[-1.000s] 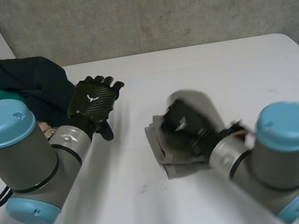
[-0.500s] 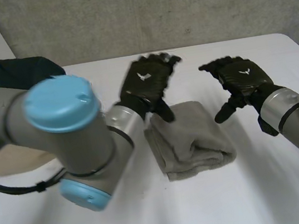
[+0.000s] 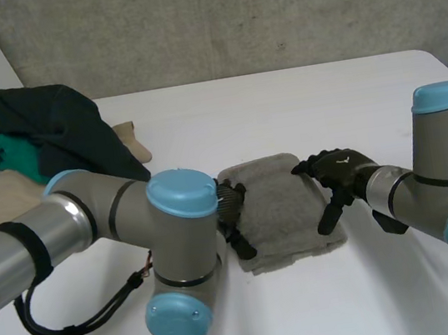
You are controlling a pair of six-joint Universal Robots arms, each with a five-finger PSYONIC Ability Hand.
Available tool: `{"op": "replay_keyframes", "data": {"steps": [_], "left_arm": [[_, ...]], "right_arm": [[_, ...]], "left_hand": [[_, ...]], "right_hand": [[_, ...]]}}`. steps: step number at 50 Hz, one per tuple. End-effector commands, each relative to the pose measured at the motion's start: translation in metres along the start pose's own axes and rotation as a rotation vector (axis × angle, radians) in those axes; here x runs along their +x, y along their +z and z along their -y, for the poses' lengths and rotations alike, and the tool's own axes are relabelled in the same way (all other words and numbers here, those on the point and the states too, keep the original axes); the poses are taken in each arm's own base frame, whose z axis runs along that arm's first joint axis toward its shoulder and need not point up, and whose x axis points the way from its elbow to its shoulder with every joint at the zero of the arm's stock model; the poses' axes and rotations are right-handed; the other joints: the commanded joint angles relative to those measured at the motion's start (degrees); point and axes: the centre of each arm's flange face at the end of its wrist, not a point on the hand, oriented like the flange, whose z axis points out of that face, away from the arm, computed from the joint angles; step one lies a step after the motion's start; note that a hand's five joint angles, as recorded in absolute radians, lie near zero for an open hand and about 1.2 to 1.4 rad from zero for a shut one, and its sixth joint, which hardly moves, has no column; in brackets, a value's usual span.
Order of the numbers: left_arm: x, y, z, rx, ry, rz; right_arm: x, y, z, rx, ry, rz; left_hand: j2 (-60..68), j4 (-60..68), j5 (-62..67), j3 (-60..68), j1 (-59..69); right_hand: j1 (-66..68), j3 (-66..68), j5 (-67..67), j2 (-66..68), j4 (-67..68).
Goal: Fold the laundry.
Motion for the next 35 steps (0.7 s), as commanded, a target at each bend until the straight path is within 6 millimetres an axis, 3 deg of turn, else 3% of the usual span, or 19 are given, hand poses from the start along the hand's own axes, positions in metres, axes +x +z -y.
{"op": "replay_keyframes", "data": {"steps": [1, 7, 10, 14, 20, 27, 35], "left_arm": [[-0.01, -0.009, 0.015, 0.029, -0.004, 0.006], [-0.017, -0.022, 0.047, 0.13, -0.026, -0.037], [-0.021, -0.03, 0.067, 0.199, -0.034, -0.102], [-0.033, -0.035, 0.085, 0.265, -0.041, -0.179], [-0.036, -0.049, 0.108, 0.366, -0.046, -0.361], [-0.034, -0.053, 0.114, 0.398, -0.074, -0.492], [-0.03, -0.055, 0.113, 0.396, -0.076, -0.503]], "right_arm": [[-0.001, -0.005, 0.007, 0.022, -0.111, -0.02], [0.001, -0.028, 0.025, 0.113, -0.091, -0.075], [0.004, -0.035, 0.024, 0.13, -0.057, -0.113], [0.008, -0.044, 0.0, 0.064, 0.051, -0.137], [-0.005, -0.049, -0.028, 0.007, 0.139, -0.08], [-0.01, -0.04, -0.032, 0.077, 0.141, -0.042], [-0.018, -0.024, -0.037, 0.092, 0.148, -0.016]], "left_hand": [[0.7, 0.8, -0.3, 0.3, 1.5], [-0.5, -0.3, -1.5, -0.8, 0.3], [-1.0, -0.8, -2.0, -1.3, -0.2], [-1.8, -1.7, -2.8, -2.2, -1.0], [-1.7, -1.5, -2.7, -2.0, -0.9], [-0.8, -0.7, -1.8, -1.2, 0.0], [-0.6, -0.5, -1.7, -1.0, 0.1]], "right_hand": [[-2.7, -2.0, -2.8, -2.0, -2.1], [-2.7, -2.0, -2.8, -2.0, -2.1], [-2.7, -2.0, -2.8, -2.0, -2.1], [-2.7, -2.0, -2.8, -2.0, -2.1], [-2.7, -2.0, -2.8, -2.0, -2.1], [-2.7, -2.0, -2.8, -2.0, -2.1], [5.4, 6.2, 5.3, 6.1, 6.0]]}}
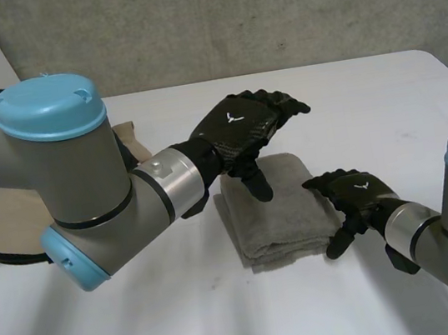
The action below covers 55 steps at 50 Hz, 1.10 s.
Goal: Fold the laundry.
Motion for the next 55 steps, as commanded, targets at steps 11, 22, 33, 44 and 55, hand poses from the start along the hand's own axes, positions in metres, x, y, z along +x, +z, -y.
{"op": "replay_keyframes", "data": {"steps": [11, 22, 33, 44, 55], "left_arm": [[0.004, 0.001, -0.001, 0.001, -0.006, -0.006], [0.004, 0.002, 0.007, 0.025, 0.005, -0.006], [0.005, 0.005, 0.023, 0.072, 0.026, -0.01], [0.01, 0.004, 0.028, 0.086, 0.018, -0.019], [0.015, 0.004, 0.031, 0.094, 0.02, -0.031]], "right_arm": [[-0.013, 0.029, -0.003, 0.059, -0.01, 0.038], [0.028, 0.062, 0.041, 0.243, -0.024, -0.1], [0.142, 0.119, 0.082, 0.381, 0.004, -0.387], [0.261, 0.138, 0.089, 0.419, 0.038, -0.622], [0.321, 0.124, 0.082, 0.408, 0.026, -0.731]], "left_hand": [[-0.4, -0.3, -1.5, -0.8, 0.4], [-0.4, -0.3, -1.5, -0.8, 0.4], [-0.4, -0.3, -1.5, -0.8, 0.4], [-0.4, -0.3, -1.5, -0.8, 0.4], [-0.4, -0.3, -1.5, -0.8, 0.4]], "right_hand": [[67.8, 68.0, 67.1, 67.9, 67.8], [67.8, 68.0, 67.1, 67.9, 67.8], [67.8, 68.0, 67.1, 67.9, 67.8], [67.8, 68.0, 67.1, 67.9, 67.8], [67.8, 68.0, 67.1, 67.9, 67.8]]}}
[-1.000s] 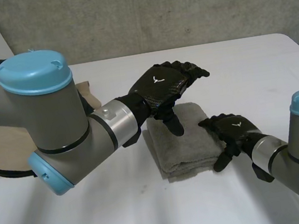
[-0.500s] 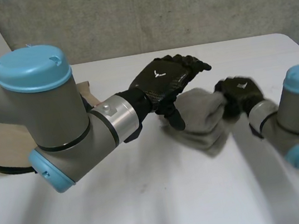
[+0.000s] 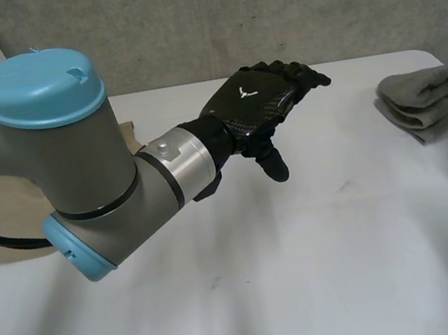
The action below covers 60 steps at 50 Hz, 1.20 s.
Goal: Fold the laundry.
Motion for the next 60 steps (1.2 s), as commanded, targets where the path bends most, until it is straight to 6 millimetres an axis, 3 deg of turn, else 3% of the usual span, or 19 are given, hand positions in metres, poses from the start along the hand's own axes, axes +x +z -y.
{"op": "replay_keyframes", "data": {"steps": [1, 7, 8, 10, 13, 17, 27, 32, 33, 34, 37, 41, 42, 45, 46, 49, 50, 54, 60], "left_arm": [[0.003, 0.001, 0.003, 0.01, 0.005, -0.007], [0.003, 0.001, 0.005, 0.015, 0.005, -0.008], [0.004, 0.001, 0.005, 0.014, 0.004, -0.008], [0.004, 0.001, 0.005, 0.014, 0.004, -0.008], [0.004, 0.001, 0.005, 0.014, 0.004, -0.008], [0.004, 0.001, 0.005, 0.015, 0.007, -0.008], [0.006, -0.005, 0.016, 0.035, 0.016, -0.006], [0.001, -0.011, 0.03, 0.064, 0.031, 0.022], [-0.001, -0.012, 0.033, 0.069, 0.034, 0.036], [-0.003, -0.013, 0.035, 0.074, 0.036, 0.053], [-0.024, -0.019, 0.046, 0.096, 0.049, 0.172], [-0.088, -0.037, 0.059, 0.121, 0.078, 0.45], [-0.12, -0.047, 0.059, 0.119, 0.083, 0.568], [-0.162, -0.061, 0.055, 0.108, 0.096, 0.706], [-0.188, -0.068, 0.046, 0.083, 0.112, 0.771], [-0.228, -0.076, 0.019, 0.0, 0.158, 0.849], [-0.252, -0.08, -0.001, -0.067, 0.205, 0.89], [-0.3, -0.088, -0.056, -0.235, 0.327, 0.944], [-0.334, -0.081, -0.112, -0.294, 0.445, 0.957]], "right_arm": [[0.026, 0.008, -0.002, -0.002, -0.032, -0.051], [0.03, 0.007, -0.005, -0.016, -0.05, -0.062], [0.031, 0.007, -0.006, -0.021, -0.053, -0.063], [0.031, 0.006, -0.009, -0.033, -0.06, -0.063], [0.032, 0.002, -0.015, -0.073, -0.09, -0.082], [0.037, -0.005, 0.006, -0.08, -0.129, -0.135], [0.041, -0.046, 0.106, 0.137, -0.327, -0.206], [-0.006, -0.085, 0.131, 0.297, -0.415, -0.018], [-0.035, -0.106, 0.133, 0.345, -0.418, 0.097], [-0.045, -0.114, 0.131, 0.357, -0.42, 0.142], [-0.083, -0.154, 0.126, 0.41, -0.443, 0.323], [-0.107, -0.203, 0.127, 0.45, -0.479, 0.494], [-0.109, -0.21, 0.126, 0.447, -0.486, 0.514], [-0.116, -0.237, 0.115, 0.397, -0.508, 0.595], [-0.117, -0.242, 0.111, 0.374, -0.511, 0.607], [-0.12, -0.258, 0.097, 0.271, -0.519, 0.661], [-0.121, -0.261, 0.094, 0.25, -0.521, 0.673], [-0.121, -0.27, 0.082, 0.158, -0.54, 0.703], [-0.115, -0.274, 0.071, 0.098, -0.548, 0.704]], "left_hand": [[-0.4, -0.3, -1.5, -0.8, 0.4], [-0.4, -0.3, -1.5, -0.8, 0.4], [-0.4, -0.3, -1.5, -0.8, 0.4], [-0.4, -0.3, -1.5, -0.8, 0.4], [-0.4, -0.3, -1.5, -0.8, 0.4], [-0.4, -0.3, -1.5, -0.8, 0.4], [-0.4, -0.3, -1.5, -0.8, 0.4], [-0.3, -0.1, -1.3, -0.7, 0.6], [-0.3, -0.1, -1.3, -0.7, 0.6], [-0.3, -0.1, -1.3, -0.7, 0.6], [-0.3, -0.1, -1.3, -0.7, 0.6], [-0.3, -0.1, -1.3, -0.7, 0.6], [-0.1, 0.1, -1.1, -0.5, 0.8], [0.4, 0.6, -0.6, 0.0, 1.3], [0.6, 0.7, -0.5, 0.2, 1.4], [1.6, 1.7, 0.6, 1.2, 2.4], [1.6, 1.8, 0.6, 1.2, 2.4], [1.8, 1.9, 0.7, 1.3, 2.6], [1.3, 1.4, 0.2, 0.8, 2.1]], "right_hand": [[30.0, 13.5, 13.5, 16.0, 11.4], [30.0, 13.5, 13.5, 16.0, 11.4], [18.2, 1.7, 1.8, 4.3, -0.4], [-40.0, -56.5, -56.5, -54.0, -58.6], [-40.0, -56.5, -56.5, -54.0, -58.6], [-40.0, -56.5, -56.5, -54.0, -58.6], [-40.0, -56.5, -56.5, -54.0, -58.6], [-40.0, -56.5, -56.5, -54.0, -58.6], [-40.0, -56.5, -56.5, -54.0, -58.6], [-40.0, -56.5, -56.5, -54.0, -58.6], [-40.0, -56.5, -56.5, -54.0, -58.6], [-40.0, -56.5, -56.5, -54.0, -58.6], [-40.0, -56.5, -56.5, -54.0, -58.6], [-40.0, -56.5, -56.5, -54.0, -58.6], [-40.0, -56.5, -56.5, -54.0, -58.6], [-40.0, -56.5, -56.5, -54.0, -58.6], [-40.0, -56.5, -56.5, -54.0, -58.6], [-40.0, -56.5, -56.5, -54.0, -58.6], [-40.0, -56.5, -56.5, -54.0, -58.6]]}}
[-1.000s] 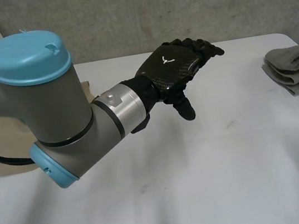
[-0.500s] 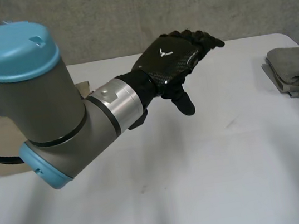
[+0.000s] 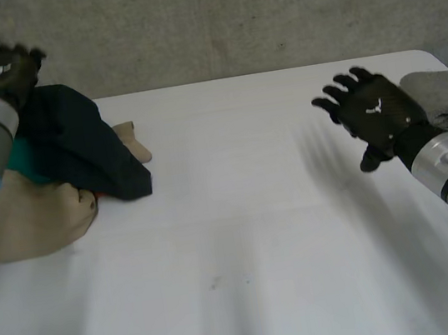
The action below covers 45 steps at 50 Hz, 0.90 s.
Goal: Fold the laundry.
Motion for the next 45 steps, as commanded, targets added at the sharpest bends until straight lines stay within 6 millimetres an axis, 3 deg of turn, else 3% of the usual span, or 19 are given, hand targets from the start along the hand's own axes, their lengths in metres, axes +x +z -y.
{"op": "replay_keyframes", "data": {"steps": [1, 5, 7, 10, 14, 16, 17, 20, 21, 24, 25, 28, 29, 35, 36, 40, 43, 45], "left_arm": [[0.005, 0.042, -0.076, -0.026, 0.168, 0.024], [0.006, 0.051, -0.088, 0.02, 0.16, 0.013], [0.012, 0.053, -0.085, 0.06, 0.128, -0.018], [0.017, 0.054, -0.076, 0.103, 0.059, -0.028], [0.023, 0.052, -0.057, 0.159, 0.005, 0.003], [0.022, 0.047, -0.034, 0.206, -0.012, 0.014], [0.019, 0.039, -0.006, 0.264, -0.029, 0.019], [0.016, 0.023, 0.037, 0.357, -0.074, 0.018], [0.018, 0.009, 0.067, 0.43, -0.122, 0.006], [0.03, -0.012, 0.103, 0.513, -0.217, -0.049], [0.039, -0.026, 0.123, 0.557, -0.276, -0.098], [0.055, -0.048, 0.147, 0.602, -0.35, -0.185], [0.07, -0.061, 0.155, 0.609, -0.386, -0.247], [0.14, -0.104, 0.149, 0.53, -0.433, -0.445], [0.16, -0.112, 0.138, 0.485, -0.434, -0.493], [0.205, -0.127, 0.101, 0.352, -0.42, -0.592], [0.23, -0.135, 0.074, 0.251, -0.382, -0.642], [0.244, -0.141, 0.048, 0.156, -0.31, -0.671]], "right_arm": [[-0.007, -0.006, -0.013, -0.074, 0.019, 0.024], [-0.012, -0.01, -0.017, -0.091, 0.027, 0.036], [-0.014, -0.012, -0.018, -0.097, 0.031, 0.042], [-0.016, -0.014, -0.021, -0.107, 0.037, 0.046], [-0.016, -0.016, -0.023, -0.117, 0.041, 0.042], [-0.012, -0.017, -0.025, -0.124, 0.042, 0.03], [-0.01, -0.017, -0.025, -0.125, 0.042, 0.025], [-0.002, -0.018, -0.024, -0.122, 0.034, -0.004], [0.001, -0.018, -0.023, -0.121, 0.031, -0.014], [0.011, -0.018, -0.02, -0.116, 0.03, -0.061], [0.014, -0.018, -0.019, -0.115, 0.029, -0.074], [0.022, -0.02, -0.013, -0.104, 0.021, -0.125], [0.024, -0.02, -0.011, -0.103, 0.019, -0.139], [0.048, -0.027, -0.005, -0.103, 0.052, -0.252], [0.05, -0.027, -0.005, -0.102, 0.061, -0.261], [0.062, -0.03, -0.009, -0.107, 0.093, -0.296], [0.068, -0.031, -0.014, -0.12, 0.112, -0.31], [0.069, -0.031, -0.015, -0.124, 0.114, -0.315]], "left_hand": [[1.4, 1.5, 0.4, 1.0, 2.1], [11.1, 11.2, 10.1, 10.7, 11.8], [38.3, 38.4, 37.3, 37.9, 39.0], [68.1, 68.2, 67.1, 67.7, 68.8], [68.2, 68.3, 67.2, 67.8, 68.8], [68.2, 68.3, 67.2, 67.8, 68.8], [68.2, 68.3, 67.2, 67.8, 68.8], [68.2, 68.3, 67.2, 67.8, 68.8], [68.2, 68.3, 67.2, 67.8, 68.8], [68.2, 68.3, 67.2, 67.8, 68.8], [68.2, 68.3, 67.2, 67.8, 68.8], [68.2, 68.3, 67.2, 67.8, 68.8], [68.2, 68.3, 67.2, 67.8, 68.8], [68.2, 68.3, 67.2, 67.8, 68.8], [68.2, 68.3, 67.2, 67.8, 68.8], [68.2, 68.3, 67.2, 67.8, 68.8], [68.2, 68.3, 67.2, 67.8, 68.8], [44.6, 44.7, 43.6, 44.2, 45.2]], "right_hand": [[-2.8, -2.1, -2.7, -2.1, -2.1], [-2.8, -2.1, -2.7, -2.1, -2.1], [-2.8, -2.1, -2.7, -2.1, -2.1], [-2.8, -2.1, -2.7, -2.1, -2.1], [-2.8, -2.1, -2.7, -2.1, -2.1], [-2.8, -2.1, -2.7, -2.1, -2.1], [-2.8, -2.1, -2.7, -2.1, -2.1], [-2.8, -2.1, -2.7, -2.1, -2.1], [-2.8, -2.1, -2.7, -2.1, -2.1], [-2.8, -2.1, -2.7, -2.1, -2.1], [-2.8, -2.1, -2.7, -2.1, -2.1], [-2.8, -2.1, -2.7, -2.1, -2.1], [-2.8, -2.1, -2.7, -2.1, -2.1], [-2.8, -2.1, -2.7, -2.1, -2.1], [-2.8, -2.1, -2.7, -2.1, -2.1], [-2.8, -2.1, -2.7, -2.1, -2.1], [-2.8, -2.1, -2.7, -2.1, -2.1], [-2.8, -2.1, -2.7, -2.1, -2.1]]}}
